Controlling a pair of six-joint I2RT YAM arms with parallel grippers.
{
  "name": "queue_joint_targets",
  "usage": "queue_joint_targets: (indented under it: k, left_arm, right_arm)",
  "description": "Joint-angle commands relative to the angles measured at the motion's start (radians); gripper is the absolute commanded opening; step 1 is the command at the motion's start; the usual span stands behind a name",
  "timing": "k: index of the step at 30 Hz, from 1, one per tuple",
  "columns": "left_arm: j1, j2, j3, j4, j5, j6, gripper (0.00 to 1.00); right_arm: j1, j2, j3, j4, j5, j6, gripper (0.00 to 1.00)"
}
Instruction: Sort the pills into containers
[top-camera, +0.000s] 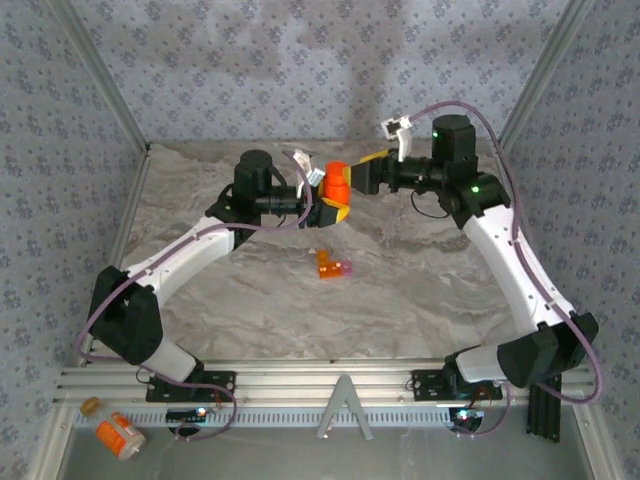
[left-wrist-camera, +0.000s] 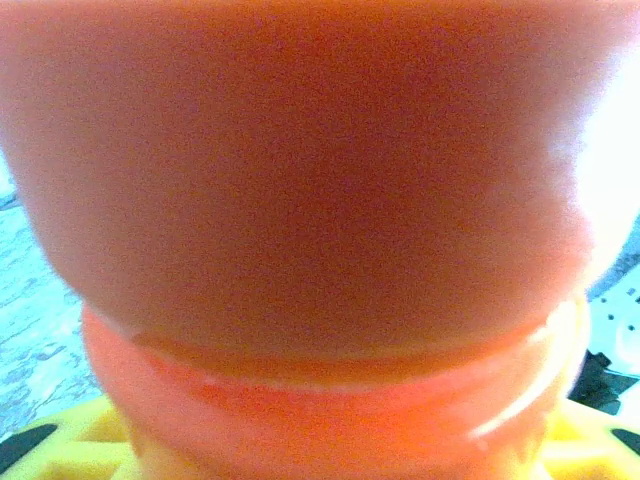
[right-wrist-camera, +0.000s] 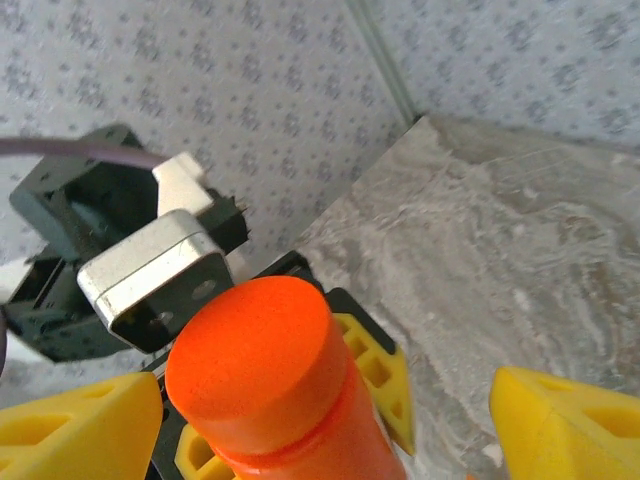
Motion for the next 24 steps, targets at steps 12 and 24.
queue_joint_targets:
  k: [12,24]
  left_arm:
    - [0.003,0.013,0.039,-0.042,0.089,0.03,0.0]
    - [-0.003,-0.011,0.014,0.025,-0.054,-0.007,0.0]
  right_arm:
    - [0.069,0.075,0.09,-0.08,-0.038,-0.078,0.77]
    - [0.086,0.034,-0.018,0.007,0.093,0.012,0.42]
